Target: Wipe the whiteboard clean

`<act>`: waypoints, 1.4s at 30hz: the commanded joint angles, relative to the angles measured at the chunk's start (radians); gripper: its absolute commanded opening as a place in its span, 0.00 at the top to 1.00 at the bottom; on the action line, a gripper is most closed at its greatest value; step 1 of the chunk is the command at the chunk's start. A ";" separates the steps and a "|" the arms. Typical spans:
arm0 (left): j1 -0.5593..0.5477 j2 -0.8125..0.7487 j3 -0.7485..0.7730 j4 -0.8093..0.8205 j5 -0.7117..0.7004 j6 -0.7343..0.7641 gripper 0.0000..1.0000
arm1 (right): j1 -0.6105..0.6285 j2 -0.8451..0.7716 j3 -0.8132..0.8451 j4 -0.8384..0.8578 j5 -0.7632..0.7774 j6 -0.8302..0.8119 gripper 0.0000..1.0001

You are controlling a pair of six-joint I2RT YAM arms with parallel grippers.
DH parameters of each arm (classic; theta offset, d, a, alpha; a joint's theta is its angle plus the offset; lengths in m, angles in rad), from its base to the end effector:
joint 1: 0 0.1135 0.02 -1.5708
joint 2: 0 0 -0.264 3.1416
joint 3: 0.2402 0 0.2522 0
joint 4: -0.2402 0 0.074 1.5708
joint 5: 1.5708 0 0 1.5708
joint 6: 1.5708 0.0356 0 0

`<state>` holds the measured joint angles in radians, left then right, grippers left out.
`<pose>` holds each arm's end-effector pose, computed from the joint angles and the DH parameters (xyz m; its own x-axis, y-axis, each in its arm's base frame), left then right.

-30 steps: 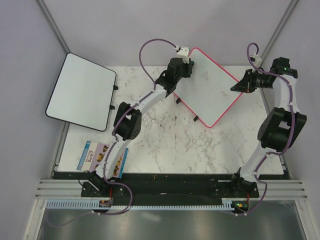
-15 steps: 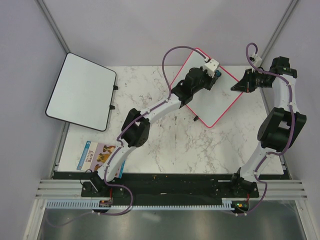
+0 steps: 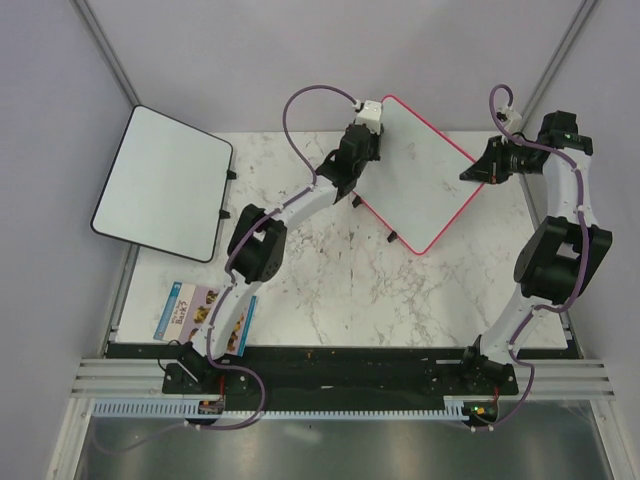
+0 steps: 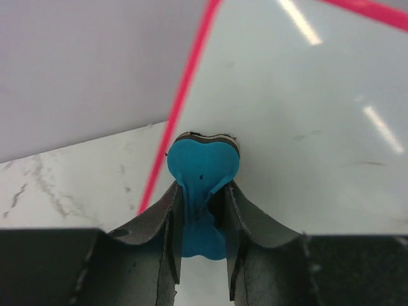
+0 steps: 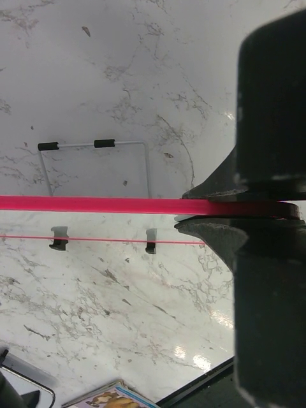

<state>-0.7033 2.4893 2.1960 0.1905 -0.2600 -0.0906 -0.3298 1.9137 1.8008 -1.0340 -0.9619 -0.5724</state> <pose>0.4555 -0.3743 0.2492 -0.1168 -0.0156 -0.9930 0.4211 0.9048 -0.0637 0.3858 -0.1012 0.3081 -0.6523 -0.1041 -0.7507 -0.5797 0.7066 0.4057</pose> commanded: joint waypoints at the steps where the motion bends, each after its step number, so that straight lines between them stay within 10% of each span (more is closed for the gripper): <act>1: 0.015 0.059 0.013 -0.089 0.025 -0.069 0.98 | 0.149 0.053 -0.092 -0.213 0.155 -0.297 1.00; 18: -0.228 0.036 -0.024 0.000 0.226 0.060 0.98 | 0.153 0.056 -0.092 -0.213 0.155 -0.296 1.00; 34: -0.059 -0.044 -0.142 -0.106 0.038 -0.119 0.98 | 0.153 0.038 -0.100 -0.213 0.150 -0.291 1.00; 42: -0.025 0.089 0.077 -0.218 0.104 -0.175 0.98 | 0.164 0.007 -0.126 -0.213 0.170 -0.288 1.00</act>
<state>-0.7853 2.4382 2.1696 0.1711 -0.0959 -0.2470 -0.3031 1.8858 1.7836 -0.9977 -0.9283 -0.5697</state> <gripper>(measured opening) 0.337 0.084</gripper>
